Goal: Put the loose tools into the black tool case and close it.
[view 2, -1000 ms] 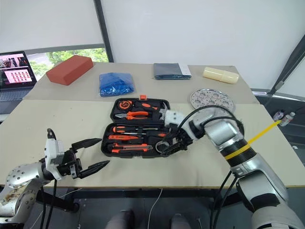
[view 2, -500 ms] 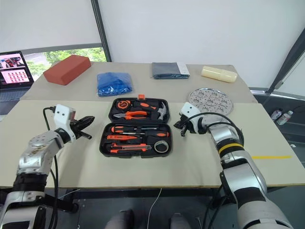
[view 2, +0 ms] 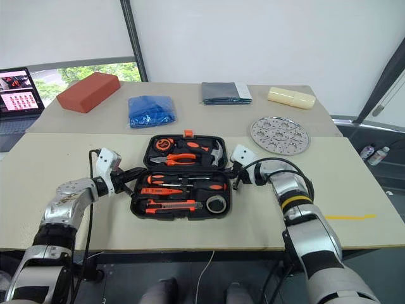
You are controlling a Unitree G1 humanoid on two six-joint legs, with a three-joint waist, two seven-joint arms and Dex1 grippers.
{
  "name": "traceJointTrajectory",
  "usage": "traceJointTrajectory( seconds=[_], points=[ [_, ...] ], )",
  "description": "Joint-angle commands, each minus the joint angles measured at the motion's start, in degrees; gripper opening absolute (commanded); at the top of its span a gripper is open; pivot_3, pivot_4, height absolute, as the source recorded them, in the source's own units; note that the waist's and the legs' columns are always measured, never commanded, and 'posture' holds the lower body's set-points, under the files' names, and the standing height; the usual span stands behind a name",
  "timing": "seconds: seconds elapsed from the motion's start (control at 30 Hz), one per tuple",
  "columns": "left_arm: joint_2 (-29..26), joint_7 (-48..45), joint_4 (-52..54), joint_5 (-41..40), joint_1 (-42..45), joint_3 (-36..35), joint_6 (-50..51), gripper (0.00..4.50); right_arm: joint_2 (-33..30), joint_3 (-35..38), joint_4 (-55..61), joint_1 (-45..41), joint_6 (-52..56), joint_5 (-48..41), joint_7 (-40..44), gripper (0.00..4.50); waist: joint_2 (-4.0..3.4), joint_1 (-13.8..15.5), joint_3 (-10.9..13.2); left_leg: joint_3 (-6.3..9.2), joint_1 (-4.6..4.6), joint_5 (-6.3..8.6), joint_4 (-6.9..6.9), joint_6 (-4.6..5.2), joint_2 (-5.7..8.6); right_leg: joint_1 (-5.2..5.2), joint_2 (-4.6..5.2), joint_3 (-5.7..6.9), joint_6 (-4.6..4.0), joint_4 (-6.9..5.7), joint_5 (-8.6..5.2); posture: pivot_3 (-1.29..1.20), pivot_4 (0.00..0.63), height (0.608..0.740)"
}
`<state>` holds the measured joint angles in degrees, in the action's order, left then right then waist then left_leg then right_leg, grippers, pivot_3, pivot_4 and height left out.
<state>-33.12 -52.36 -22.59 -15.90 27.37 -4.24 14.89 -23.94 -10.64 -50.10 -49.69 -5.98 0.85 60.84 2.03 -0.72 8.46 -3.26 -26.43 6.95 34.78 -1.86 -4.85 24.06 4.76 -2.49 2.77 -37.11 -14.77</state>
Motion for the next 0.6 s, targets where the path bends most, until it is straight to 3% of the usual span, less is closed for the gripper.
traceJointTrajectory(
  seconds=[0.03,0.1,0.17,0.3,0.37,0.47,0.53,0.6],
  points=[
    [-0.23,-0.85,9.33,-2.98,-4.35,-0.79,3.34,0.01,-0.6,1.22,12.16,4.24,3.68,-1.99,-0.14,0.04,0.0,0.0,0.0,0.0,0.01,0.0,0.01,0.0,0.0,0.01,0.0,0.0,0.0,-0.02,0.0,0.0,0.15,0.74],
    [-0.72,0.25,12.94,-5.22,-6.9,-3.87,5.84,0.01,-2.22,3.16,16.66,6.74,7.16,-3.11,-0.91,0.04,0.0,-0.01,0.0,0.0,0.01,0.0,0.05,0.0,-0.01,0.02,0.0,0.0,-0.01,-0.05,0.0,0.0,0.15,0.74],
    [-1.52,1.24,15.29,-6.1,-8.22,-6.08,6.41,0.52,-4.53,4.91,22.66,8.71,17.23,-6.36,1.09,0.0,0.0,-0.01,0.01,0.0,0.01,-0.02,0.08,-0.02,-0.01,0.01,0.0,-0.01,-0.03,-0.06,0.01,0.0,0.15,0.74],
    [-3.08,1.57,19.22,-11.24,-8.15,-11.07,10.11,1.69,-8.16,7.35,34.41,10.07,27.11,-10.89,2.02,1.08,0.0,0.09,0.03,0.04,0.01,-0.08,0.14,-0.11,-0.03,0.01,0.0,0.01,-0.09,-0.08,0.05,0.0,0.15,0.74],
    [-4.56,6.27,20.45,-12.04,-6.43,-11.86,18.87,2.45,-8.3,8.71,37.81,8.39,33.25,-13.29,0.53,1.78,0.0,0.05,0.03,0.05,0.03,-0.12,0.14,-0.13,-0.03,-0.01,0.0,0.01,-0.11,-0.08,0.06,0.0,0.15,0.74],
    [-7.23,9.45,20.97,-13.46,-1.59,-9.44,33.12,3.62,-11.55,1.71,39.2,2.6,50.66,-5.98,-4.29,2.86,0.0,0.0,0.04,0.1,0.11,-0.2,0.16,-0.16,-0.04,-0.03,-0.03,0.01,-0.11,-0.13,0.07,0.0,0.15,0.74],
    [-6.45,12.14,17.52,-13.27,4.02,-7.77,39.79,4.32,-10.05,-0.36,35.73,-2.48,60.03,-7.99,-3.2,3.49,0.03,0.07,0.06,0.09,0.11,-0.23,0.2,-0.18,-0.03,0.01,-0.03,-0.01,-0.12,-0.17,0.09,0.0,0.15,0.74],
    [-5.2,15.53,13.1,-10.83,8.52,-6.1,42.05,4.37,-6.82,-0.15,29.37,-7.08,64.09,-9.0,-4.97,4.14,0.05,0.03,0.06,0.1,0.08,-0.25,0.2,-0.21,-0.02,0.07,-0.03,0.02,-0.14,-0.24,0.12,0.0,0.15,0.74]
  ],
)
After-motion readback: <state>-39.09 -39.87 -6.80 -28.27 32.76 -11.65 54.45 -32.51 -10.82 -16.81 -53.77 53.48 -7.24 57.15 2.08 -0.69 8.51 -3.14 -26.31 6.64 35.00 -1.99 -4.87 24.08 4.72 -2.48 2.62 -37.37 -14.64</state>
